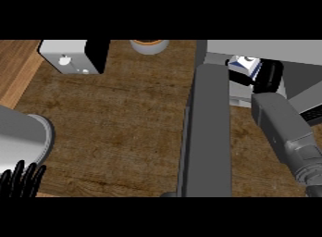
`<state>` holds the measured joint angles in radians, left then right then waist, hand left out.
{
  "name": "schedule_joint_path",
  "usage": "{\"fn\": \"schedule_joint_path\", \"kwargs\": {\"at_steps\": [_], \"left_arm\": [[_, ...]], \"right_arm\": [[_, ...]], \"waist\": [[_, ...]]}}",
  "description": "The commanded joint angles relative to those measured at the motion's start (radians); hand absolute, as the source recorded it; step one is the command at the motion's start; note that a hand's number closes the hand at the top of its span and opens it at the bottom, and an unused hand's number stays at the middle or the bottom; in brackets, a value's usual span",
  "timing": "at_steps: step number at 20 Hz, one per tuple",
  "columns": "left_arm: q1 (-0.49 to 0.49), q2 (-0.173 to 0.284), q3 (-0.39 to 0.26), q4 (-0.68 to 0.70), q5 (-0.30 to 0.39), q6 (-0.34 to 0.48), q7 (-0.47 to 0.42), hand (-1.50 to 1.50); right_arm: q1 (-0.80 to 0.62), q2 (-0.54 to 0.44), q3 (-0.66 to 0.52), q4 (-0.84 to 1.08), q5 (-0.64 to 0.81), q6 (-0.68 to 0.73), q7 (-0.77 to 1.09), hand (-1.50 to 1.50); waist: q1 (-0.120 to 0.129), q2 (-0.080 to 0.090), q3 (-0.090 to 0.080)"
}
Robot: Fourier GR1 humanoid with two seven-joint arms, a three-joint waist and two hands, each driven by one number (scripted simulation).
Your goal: Pick up the milk, place it into the microwave and close the microwave
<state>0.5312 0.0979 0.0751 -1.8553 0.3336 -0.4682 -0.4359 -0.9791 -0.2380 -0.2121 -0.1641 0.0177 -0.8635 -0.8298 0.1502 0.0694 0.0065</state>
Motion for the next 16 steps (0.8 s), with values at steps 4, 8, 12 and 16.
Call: {"fn": "schedule_joint_path", "kwargs": {"at_steps": [4,8,12,16], "left_arm": [[-0.028,0.005,-0.005,-0.006,-0.007,-0.006,-0.007,-1.50],[-0.044,0.015,-0.006,0.003,-0.025,-0.005,-0.001,-1.50],[-0.059,0.006,-0.023,0.016,-0.027,-0.003,0.012,-1.50],[-0.063,0.002,-0.005,0.022,-0.030,0.019,0.013,-1.50]], "right_arm": [[0.098,-0.075,0.076,0.160,0.104,-0.327,0.229,-1.50],[0.126,-0.065,0.130,0.162,0.158,-0.386,0.374,-1.50],[-0.008,-0.004,0.202,0.152,0.227,-0.137,0.266,-1.50],[-0.013,0.042,0.212,0.162,0.237,-0.084,0.262,-1.50]], "waist": [[0.032,0.029,-0.012],[0.049,0.029,-0.009],[0.055,0.008,0.001],[0.041,0.005,0.002]]}}
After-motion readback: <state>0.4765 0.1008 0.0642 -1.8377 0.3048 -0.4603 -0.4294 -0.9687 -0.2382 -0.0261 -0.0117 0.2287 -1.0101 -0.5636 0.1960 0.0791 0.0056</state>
